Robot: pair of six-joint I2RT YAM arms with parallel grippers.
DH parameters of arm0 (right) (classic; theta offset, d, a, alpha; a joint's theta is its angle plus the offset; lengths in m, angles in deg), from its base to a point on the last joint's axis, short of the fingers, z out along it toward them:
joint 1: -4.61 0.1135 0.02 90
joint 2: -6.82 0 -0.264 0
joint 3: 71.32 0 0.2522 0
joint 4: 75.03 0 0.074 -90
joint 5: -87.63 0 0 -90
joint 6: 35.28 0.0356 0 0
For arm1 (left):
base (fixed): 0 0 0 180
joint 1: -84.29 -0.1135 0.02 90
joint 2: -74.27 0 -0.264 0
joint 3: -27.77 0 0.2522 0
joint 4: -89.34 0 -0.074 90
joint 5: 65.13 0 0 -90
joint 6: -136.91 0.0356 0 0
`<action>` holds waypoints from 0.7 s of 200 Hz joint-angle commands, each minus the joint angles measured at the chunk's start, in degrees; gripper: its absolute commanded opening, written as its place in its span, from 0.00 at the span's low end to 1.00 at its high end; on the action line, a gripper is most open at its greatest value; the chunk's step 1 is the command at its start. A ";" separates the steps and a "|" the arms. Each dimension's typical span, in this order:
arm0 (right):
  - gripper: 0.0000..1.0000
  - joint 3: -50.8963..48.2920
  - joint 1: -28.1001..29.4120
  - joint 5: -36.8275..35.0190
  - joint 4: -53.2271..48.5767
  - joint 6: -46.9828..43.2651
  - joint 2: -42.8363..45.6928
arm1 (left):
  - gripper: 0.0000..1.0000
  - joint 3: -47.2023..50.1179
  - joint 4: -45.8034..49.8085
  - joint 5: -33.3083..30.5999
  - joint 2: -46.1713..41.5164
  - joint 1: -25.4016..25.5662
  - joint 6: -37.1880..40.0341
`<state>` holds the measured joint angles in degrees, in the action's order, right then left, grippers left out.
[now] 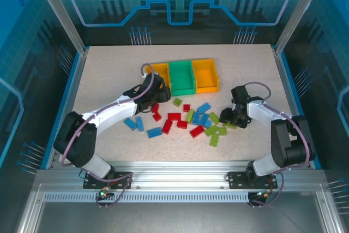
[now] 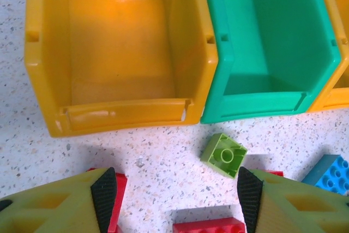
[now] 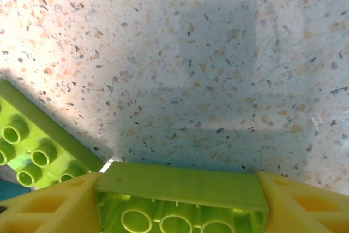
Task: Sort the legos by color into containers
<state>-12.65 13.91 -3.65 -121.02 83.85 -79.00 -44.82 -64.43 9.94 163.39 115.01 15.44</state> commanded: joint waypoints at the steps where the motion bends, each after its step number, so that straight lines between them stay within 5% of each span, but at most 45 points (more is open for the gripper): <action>1: 0.67 2.99 -0.65 -0.16 -2.52 -0.63 2.84 | 0.64 1.77 -0.34 -2.06 -2.37 0.41 0.00; 54: 0.69 14.56 -0.66 8.60 -0.57 -2.18 2.71 | 0.66 6.55 0.67 -3.12 -4.78 0.41 -0.86; 83: 0.69 23.08 -0.66 15.05 3.71 -0.53 -4.60 | 0.68 9.70 1.68 -4.01 -7.16 0.46 -2.09; 140: 0.66 39.87 -0.25 16.19 4.41 3.37 -22.32 | 0.73 12.11 3.41 -3.98 -8.14 0.43 -3.08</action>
<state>22.21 13.91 10.43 -116.54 84.94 -96.36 -33.48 -62.92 7.07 155.94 115.12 13.48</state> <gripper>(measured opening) 0.671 0.723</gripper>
